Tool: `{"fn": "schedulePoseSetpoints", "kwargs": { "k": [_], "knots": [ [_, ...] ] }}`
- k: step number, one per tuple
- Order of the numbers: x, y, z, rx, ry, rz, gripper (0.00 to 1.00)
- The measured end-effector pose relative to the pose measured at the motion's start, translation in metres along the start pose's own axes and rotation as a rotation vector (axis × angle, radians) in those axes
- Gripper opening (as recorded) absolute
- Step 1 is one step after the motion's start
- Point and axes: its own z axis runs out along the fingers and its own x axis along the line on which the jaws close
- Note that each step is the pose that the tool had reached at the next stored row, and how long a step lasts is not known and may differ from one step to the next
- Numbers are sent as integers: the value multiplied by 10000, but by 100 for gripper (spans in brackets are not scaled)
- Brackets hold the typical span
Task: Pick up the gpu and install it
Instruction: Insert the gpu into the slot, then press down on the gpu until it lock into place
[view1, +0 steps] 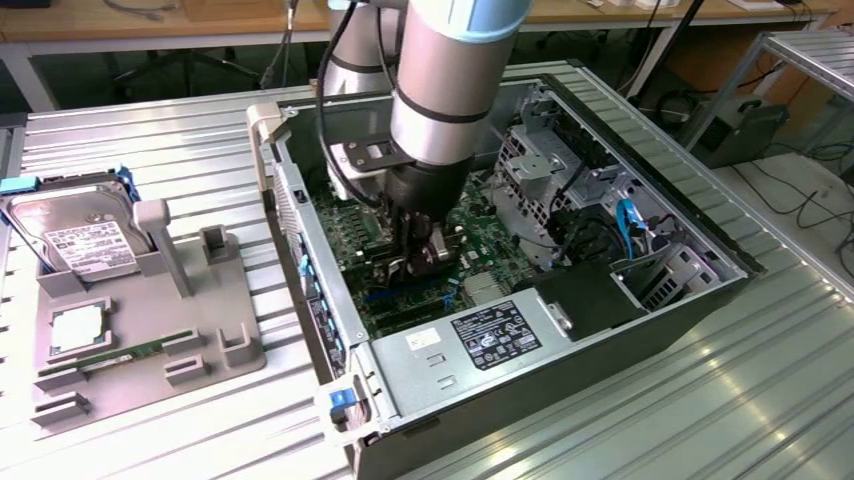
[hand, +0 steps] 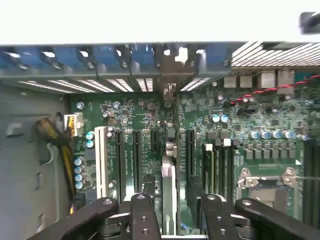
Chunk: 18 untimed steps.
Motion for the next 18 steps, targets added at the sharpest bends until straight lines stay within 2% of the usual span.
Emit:
{"fn": "schedulePoseSetpoints", "kwargs": {
  "k": [1,2,4,5,7,9,11,16,18],
  "knots": [
    [-44,3,-152,-99,3,-47,25],
    [-65,3,-141,-101,-1,-78,11],
    [-65,3,-141,-101,-2,-77,11],
    [-65,2,-104,-68,-3,-79,11],
    [-69,21,76,87,5,-87,11],
    [-56,47,88,94,-5,-118,11],
    [-56,48,74,92,-3,-118,11],
    [-61,54,-152,52,-1,-117,11],
    [-61,54,-154,52,-4,-117,11]
  ]
}}
